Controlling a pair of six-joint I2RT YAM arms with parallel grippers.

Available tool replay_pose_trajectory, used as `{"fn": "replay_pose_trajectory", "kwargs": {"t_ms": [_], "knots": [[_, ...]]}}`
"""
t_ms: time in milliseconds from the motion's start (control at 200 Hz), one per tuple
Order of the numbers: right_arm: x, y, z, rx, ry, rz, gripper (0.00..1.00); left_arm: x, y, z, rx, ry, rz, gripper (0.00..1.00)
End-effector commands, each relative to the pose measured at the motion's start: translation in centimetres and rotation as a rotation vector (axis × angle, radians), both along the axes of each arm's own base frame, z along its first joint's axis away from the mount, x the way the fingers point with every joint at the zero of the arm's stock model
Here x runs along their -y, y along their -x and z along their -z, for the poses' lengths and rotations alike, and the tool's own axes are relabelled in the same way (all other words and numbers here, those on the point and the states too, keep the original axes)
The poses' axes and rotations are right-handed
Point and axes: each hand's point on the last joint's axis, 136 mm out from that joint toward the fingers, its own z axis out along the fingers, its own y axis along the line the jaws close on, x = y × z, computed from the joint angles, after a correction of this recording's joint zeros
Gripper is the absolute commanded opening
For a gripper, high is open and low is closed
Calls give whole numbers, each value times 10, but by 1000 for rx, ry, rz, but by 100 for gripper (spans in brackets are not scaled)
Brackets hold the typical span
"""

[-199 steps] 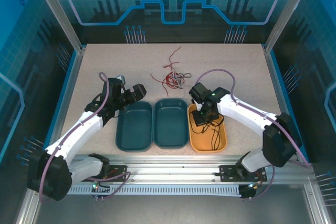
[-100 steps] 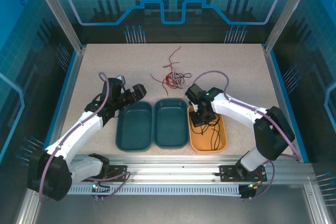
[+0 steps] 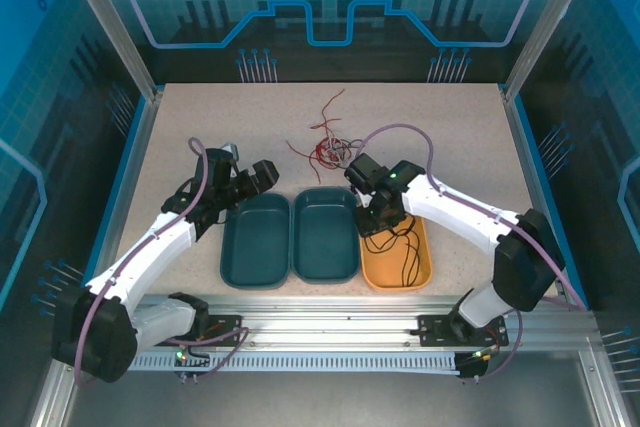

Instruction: Untangle the cables

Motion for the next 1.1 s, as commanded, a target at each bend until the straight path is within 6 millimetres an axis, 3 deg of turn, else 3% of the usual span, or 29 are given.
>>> {"fn": "replay_pose_trajectory", "kwargs": {"t_ms": [0, 185, 415, 976, 1096], "knots": [[-3, 0, -18, 37, -28, 8, 34, 1, -1, -1, 3, -4, 8, 99], [-13, -8, -17, 51, -68, 17, 32, 1, -2, -1, 5, -4, 9, 99], [-20, -15, 1, 17, -69, 9, 30, 1, -1, 0, 2, -9, 8, 99], [-6, -17, 32, -45, -46, 51, 18, 1, -1, 1, -1, -7, 4, 99], [-4, -16, 34, -50, -42, 58, 10, 1, -1, 2, -4, -5, 3, 99]]}}
